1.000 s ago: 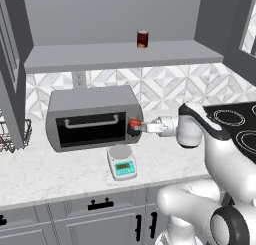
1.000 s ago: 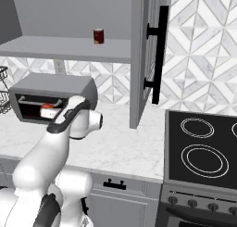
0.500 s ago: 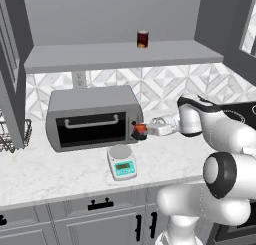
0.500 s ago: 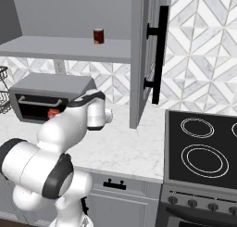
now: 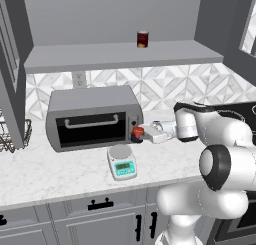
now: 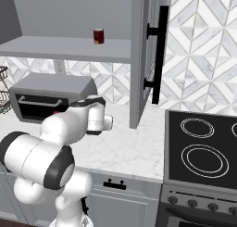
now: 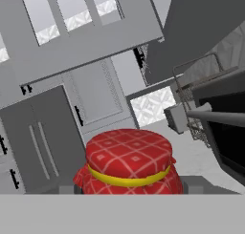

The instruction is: Pick the jam and place it on the digital scale for weighing, and close the cabinet.

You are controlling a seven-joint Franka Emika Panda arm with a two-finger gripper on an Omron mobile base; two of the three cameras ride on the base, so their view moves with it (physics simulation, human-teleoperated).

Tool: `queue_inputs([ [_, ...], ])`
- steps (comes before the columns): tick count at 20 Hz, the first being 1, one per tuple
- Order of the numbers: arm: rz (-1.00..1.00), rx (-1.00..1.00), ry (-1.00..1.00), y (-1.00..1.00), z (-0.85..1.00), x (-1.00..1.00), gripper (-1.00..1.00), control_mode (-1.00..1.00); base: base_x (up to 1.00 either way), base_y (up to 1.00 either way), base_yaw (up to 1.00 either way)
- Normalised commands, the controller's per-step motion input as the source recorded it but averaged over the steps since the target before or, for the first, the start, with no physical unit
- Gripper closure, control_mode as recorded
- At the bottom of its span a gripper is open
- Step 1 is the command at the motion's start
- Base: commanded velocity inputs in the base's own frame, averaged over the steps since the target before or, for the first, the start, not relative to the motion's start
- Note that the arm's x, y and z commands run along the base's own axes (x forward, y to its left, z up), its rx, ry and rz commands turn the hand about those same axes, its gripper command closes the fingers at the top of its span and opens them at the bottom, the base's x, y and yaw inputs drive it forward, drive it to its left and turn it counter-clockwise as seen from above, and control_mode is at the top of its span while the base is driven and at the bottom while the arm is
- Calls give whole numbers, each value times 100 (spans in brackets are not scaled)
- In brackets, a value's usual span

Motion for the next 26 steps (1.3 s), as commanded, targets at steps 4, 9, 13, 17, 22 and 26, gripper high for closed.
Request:
queue_inputs([
  [4, -25, 0, -5, 0, -19, 1, 100, -100, 0, 0, 0],
  [9, -10, 0, -8, 0, -19, 6, 100, -100, 0, 0, 0],
  [13, -1, 0, -6, 1, -25, 9, 100, -100, 0, 0, 0],
  [17, 0, 0, 0, 0, -15, 26, 100, -100, 0, 0, 0],
  [22, 0, 0, -1, 15, -23, 13, 100, -100, 0, 0, 0],
  [26, 0, 0, -2, 19, -18, 0, 100, -100, 0, 0, 0],
])
